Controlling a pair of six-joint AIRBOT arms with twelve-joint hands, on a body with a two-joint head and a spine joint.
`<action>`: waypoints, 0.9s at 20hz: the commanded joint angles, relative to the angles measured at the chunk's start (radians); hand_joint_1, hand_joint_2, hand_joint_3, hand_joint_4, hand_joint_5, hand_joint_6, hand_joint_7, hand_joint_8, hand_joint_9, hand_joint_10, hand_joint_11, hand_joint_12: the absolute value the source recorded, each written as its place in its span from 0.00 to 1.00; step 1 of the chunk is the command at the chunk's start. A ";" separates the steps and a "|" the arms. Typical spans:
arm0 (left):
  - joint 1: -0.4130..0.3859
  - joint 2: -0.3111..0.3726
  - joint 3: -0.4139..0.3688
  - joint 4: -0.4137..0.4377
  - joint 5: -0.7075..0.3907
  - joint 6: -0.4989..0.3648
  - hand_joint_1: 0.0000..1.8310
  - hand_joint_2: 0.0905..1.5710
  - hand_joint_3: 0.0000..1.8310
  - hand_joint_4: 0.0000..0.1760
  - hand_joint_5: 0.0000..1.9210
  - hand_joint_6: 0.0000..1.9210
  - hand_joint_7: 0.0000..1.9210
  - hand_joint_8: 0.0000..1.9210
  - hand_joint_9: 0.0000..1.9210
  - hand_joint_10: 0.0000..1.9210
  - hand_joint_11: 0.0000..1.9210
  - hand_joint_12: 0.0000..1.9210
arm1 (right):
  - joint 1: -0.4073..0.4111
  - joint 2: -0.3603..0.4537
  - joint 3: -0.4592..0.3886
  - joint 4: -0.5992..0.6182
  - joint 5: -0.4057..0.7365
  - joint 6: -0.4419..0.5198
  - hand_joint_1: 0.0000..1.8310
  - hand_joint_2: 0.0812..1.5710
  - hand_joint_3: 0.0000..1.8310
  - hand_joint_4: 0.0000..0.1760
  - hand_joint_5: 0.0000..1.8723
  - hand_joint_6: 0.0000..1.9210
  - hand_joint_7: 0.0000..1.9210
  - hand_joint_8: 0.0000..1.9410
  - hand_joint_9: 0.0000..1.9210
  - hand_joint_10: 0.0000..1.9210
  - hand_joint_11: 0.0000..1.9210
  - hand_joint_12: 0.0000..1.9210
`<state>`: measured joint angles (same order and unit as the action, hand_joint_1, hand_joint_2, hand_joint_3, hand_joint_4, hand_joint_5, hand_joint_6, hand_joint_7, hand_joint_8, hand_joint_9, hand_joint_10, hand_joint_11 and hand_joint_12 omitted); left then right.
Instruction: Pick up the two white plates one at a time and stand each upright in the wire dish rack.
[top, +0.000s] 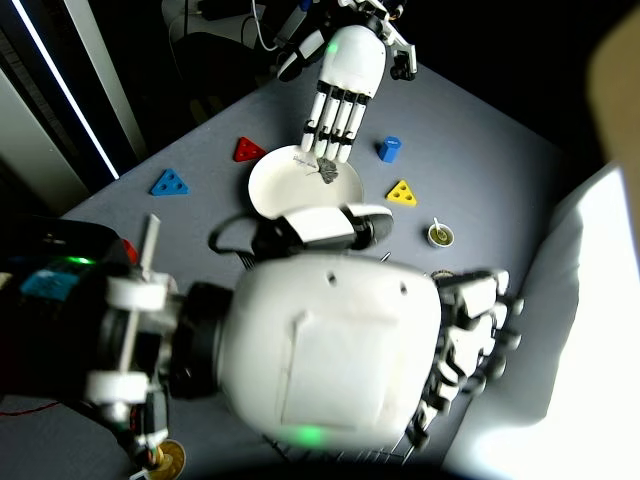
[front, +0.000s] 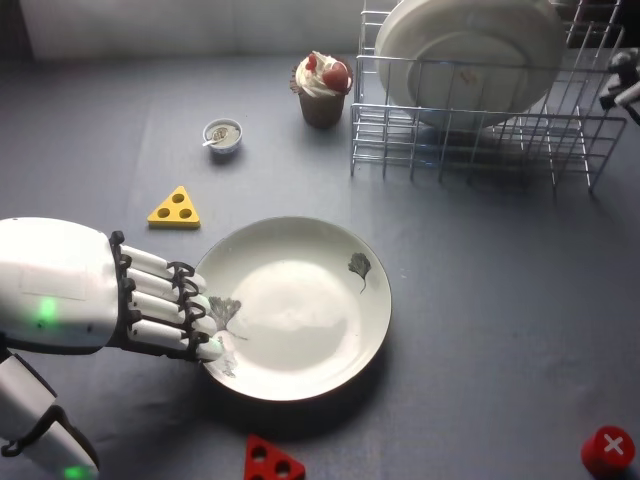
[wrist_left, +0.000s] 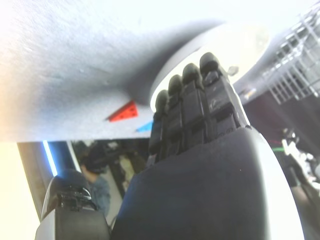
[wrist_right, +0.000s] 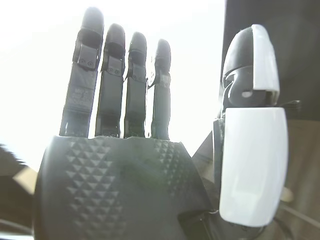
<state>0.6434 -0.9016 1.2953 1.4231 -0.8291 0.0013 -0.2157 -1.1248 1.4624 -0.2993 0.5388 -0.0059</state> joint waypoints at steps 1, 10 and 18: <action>0.001 -0.003 -0.003 -0.050 -0.033 -0.001 0.00 0.58 0.00 0.00 0.06 0.00 0.10 0.00 0.10 0.00 0.08 0.00 | 0.012 0.008 -0.009 0.009 0.179 -0.005 0.52 0.57 0.00 0.07 0.35 0.00 0.32 0.00 0.32 0.00 0.36 0.01; 0.035 -0.007 -0.024 -0.007 0.012 -0.001 0.00 0.58 0.00 0.00 0.06 0.00 0.10 0.00 0.09 0.00 0.08 0.00 | -0.107 0.003 -0.112 -0.198 0.352 -0.255 0.54 0.58 0.00 0.00 0.36 0.00 0.34 0.00 0.34 0.00 0.39 0.02; 0.088 -0.017 -0.043 0.123 0.038 -0.001 0.00 0.58 0.00 0.00 0.07 0.00 0.10 0.00 0.09 0.00 0.09 0.01 | -0.225 -0.009 -0.198 -0.235 0.363 -0.498 0.55 0.57 0.00 0.03 0.34 0.00 0.33 0.00 0.34 0.00 0.39 0.03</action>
<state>0.7223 -0.9115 1.2606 1.5105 -0.7643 0.0025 -0.4492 -1.1355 1.2678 -0.5674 0.7967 -0.5182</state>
